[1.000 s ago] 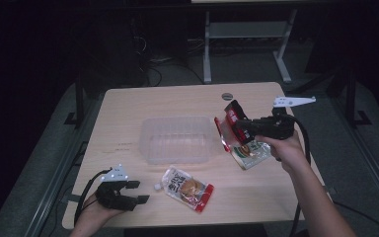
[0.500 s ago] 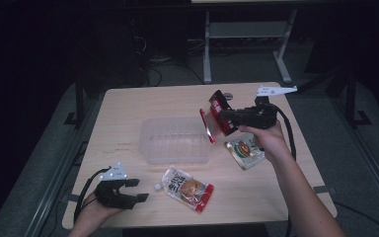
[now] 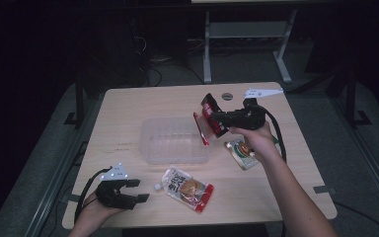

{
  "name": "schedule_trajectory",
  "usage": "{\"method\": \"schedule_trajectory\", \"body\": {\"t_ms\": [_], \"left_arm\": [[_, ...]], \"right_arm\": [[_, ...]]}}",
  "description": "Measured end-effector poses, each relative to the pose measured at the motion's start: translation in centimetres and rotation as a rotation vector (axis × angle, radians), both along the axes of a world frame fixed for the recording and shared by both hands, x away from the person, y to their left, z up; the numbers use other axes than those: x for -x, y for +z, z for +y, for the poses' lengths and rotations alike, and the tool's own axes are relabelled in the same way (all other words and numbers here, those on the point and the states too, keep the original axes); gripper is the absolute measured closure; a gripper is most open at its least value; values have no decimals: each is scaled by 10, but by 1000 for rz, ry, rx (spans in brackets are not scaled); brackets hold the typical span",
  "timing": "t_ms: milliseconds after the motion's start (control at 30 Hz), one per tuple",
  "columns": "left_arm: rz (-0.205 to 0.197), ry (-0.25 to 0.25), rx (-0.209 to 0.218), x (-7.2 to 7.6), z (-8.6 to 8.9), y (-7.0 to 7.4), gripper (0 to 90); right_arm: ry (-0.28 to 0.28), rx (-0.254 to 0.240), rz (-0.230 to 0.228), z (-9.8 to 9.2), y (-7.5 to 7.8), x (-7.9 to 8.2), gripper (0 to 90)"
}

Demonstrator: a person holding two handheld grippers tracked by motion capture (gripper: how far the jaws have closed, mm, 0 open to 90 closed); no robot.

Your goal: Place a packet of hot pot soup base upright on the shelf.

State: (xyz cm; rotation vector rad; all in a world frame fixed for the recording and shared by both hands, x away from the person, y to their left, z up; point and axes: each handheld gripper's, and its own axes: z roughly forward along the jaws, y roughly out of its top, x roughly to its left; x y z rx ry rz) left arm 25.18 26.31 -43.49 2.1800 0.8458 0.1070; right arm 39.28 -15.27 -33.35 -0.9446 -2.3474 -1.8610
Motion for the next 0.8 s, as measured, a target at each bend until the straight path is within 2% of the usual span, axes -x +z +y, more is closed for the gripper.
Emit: {"method": "schedule_trajectory", "body": {"t_ms": [433, 800], "left_arm": [[13, -7, 1, 0, -2, -1, 322], [20, -11, -1, 0, -3, -2, 321]], "right_arm": [[-19, 43, 15, 6, -13, -1, 896], [-12, 116, 14, 14, -18, 2, 887]]}}
